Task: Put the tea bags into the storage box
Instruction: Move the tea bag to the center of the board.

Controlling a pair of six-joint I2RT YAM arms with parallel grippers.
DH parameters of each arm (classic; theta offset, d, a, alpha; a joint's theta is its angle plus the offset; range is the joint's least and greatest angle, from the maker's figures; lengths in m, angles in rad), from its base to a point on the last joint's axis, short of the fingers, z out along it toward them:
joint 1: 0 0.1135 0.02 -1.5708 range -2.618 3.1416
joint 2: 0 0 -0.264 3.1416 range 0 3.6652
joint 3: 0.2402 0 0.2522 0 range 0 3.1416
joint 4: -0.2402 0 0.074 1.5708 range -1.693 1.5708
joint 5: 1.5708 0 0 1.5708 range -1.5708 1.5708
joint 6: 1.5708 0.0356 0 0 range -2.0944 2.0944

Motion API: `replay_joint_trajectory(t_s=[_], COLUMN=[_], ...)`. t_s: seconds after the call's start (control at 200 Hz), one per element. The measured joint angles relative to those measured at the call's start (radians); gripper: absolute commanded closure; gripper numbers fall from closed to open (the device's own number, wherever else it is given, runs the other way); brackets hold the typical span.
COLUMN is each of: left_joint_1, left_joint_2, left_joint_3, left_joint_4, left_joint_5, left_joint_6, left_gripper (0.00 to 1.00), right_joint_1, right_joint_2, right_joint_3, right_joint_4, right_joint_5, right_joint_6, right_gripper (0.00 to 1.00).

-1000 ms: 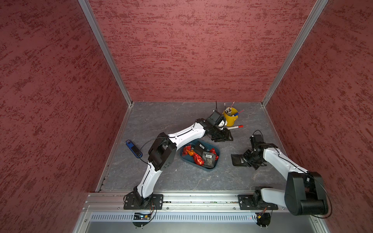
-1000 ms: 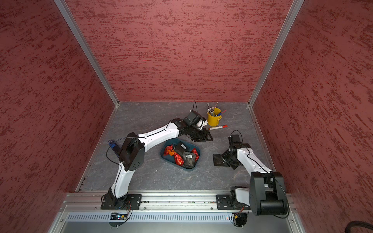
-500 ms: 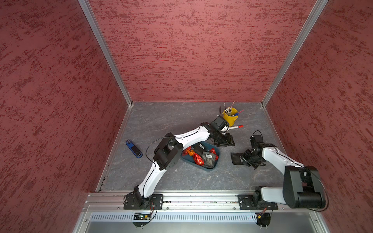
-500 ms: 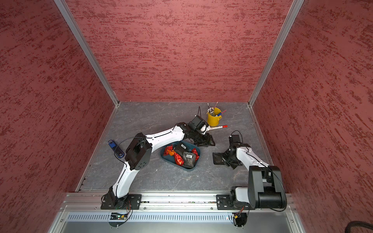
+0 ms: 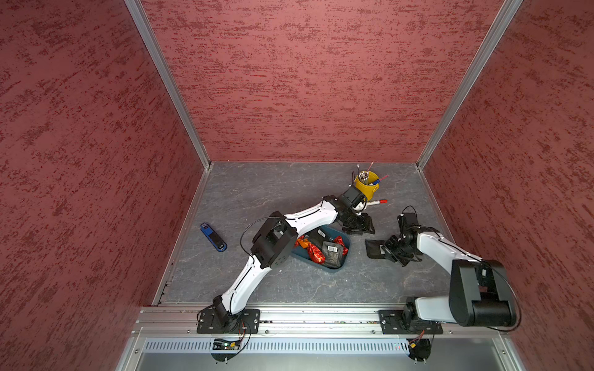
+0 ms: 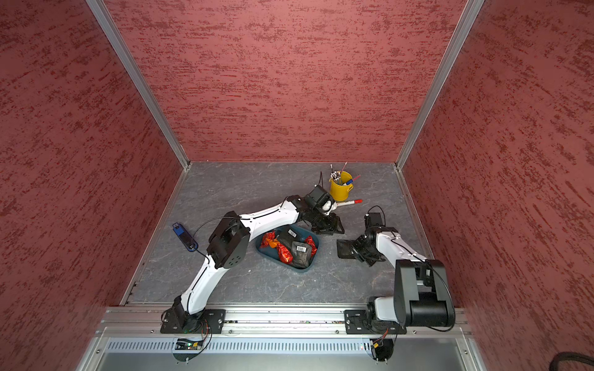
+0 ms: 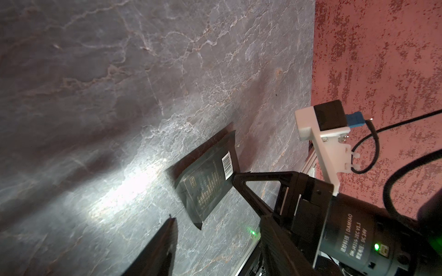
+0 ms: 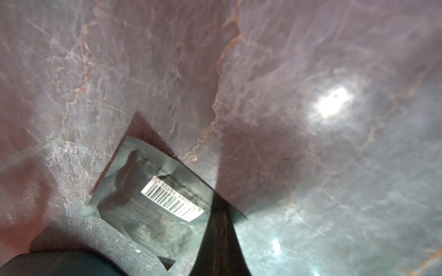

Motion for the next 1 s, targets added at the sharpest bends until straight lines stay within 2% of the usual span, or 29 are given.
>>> replay_joint_trajectory(t_s=[0.311, 0.701, 1.002], left_joint_1=[0.000, 0.006, 0.012], left_joint_2=[0.078, 0.105, 0.160], left_joint_3=[0.114, 0.120, 0.176], left_joint_4=[-0.083, -0.117, -0.135], left_joint_5=[0.002, 0.002, 0.003], left_joint_6=[0.030, 0.045, 0.056], left_gripper=[0.42, 0.43, 0.45], right_joint_1=[0.000, 0.000, 0.000], right_joint_2=[0.024, 0.037, 0.042], right_joint_3=[0.015, 0.019, 0.019], right_joint_4=[0.018, 0.045, 0.060], right_joint_5=[-0.024, -0.053, -0.071], right_joint_6=[0.000, 0.001, 0.000], right_gripper=[1.00, 1.00, 1.00])
